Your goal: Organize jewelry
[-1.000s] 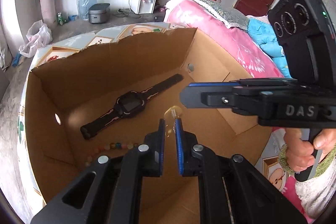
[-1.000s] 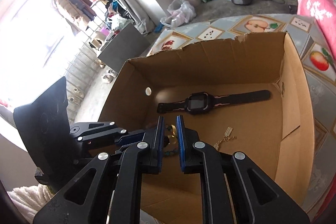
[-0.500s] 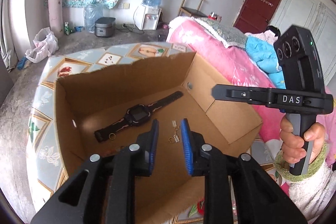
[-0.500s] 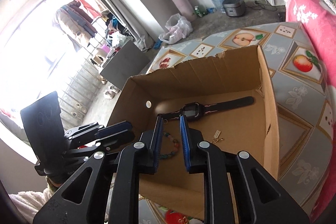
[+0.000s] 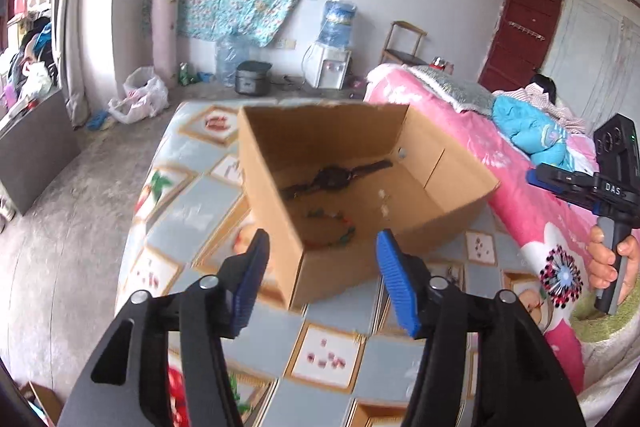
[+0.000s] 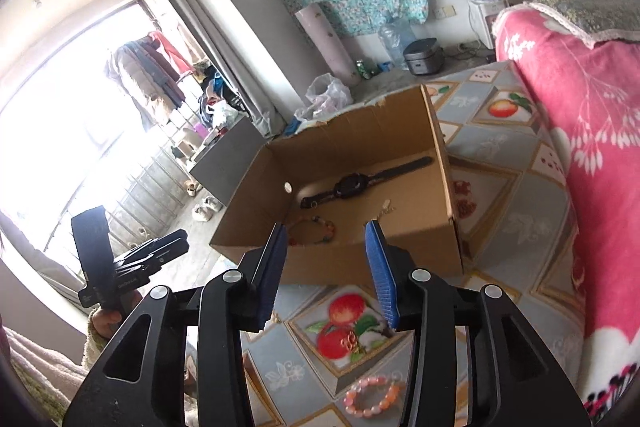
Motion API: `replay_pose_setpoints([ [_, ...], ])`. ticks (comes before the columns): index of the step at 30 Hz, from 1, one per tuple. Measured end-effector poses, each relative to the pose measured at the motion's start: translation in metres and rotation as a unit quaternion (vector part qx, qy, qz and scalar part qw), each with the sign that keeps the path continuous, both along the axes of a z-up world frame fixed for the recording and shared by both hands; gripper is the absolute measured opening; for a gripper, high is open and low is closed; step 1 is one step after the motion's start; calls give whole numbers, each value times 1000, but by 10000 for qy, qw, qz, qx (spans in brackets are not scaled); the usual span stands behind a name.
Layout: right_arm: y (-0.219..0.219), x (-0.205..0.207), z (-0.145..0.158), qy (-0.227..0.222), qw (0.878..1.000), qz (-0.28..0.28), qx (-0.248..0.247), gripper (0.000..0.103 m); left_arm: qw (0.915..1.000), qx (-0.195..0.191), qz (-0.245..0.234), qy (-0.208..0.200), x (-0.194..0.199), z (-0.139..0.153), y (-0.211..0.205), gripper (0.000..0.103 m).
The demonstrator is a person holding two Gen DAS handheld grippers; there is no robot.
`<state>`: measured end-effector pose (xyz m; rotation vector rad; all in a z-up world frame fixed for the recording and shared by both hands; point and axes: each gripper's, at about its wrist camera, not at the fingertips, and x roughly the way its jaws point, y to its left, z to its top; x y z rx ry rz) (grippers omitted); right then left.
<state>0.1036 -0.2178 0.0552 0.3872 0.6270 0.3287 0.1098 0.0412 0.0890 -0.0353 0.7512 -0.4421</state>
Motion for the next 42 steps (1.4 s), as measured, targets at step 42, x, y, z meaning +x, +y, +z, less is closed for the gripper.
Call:
replay_pose_setpoints([
  [42, 90, 35, -126, 1275, 9570, 922, -2438, 14, 9818, 1172, -1471, 268, -43, -118, -127, 43],
])
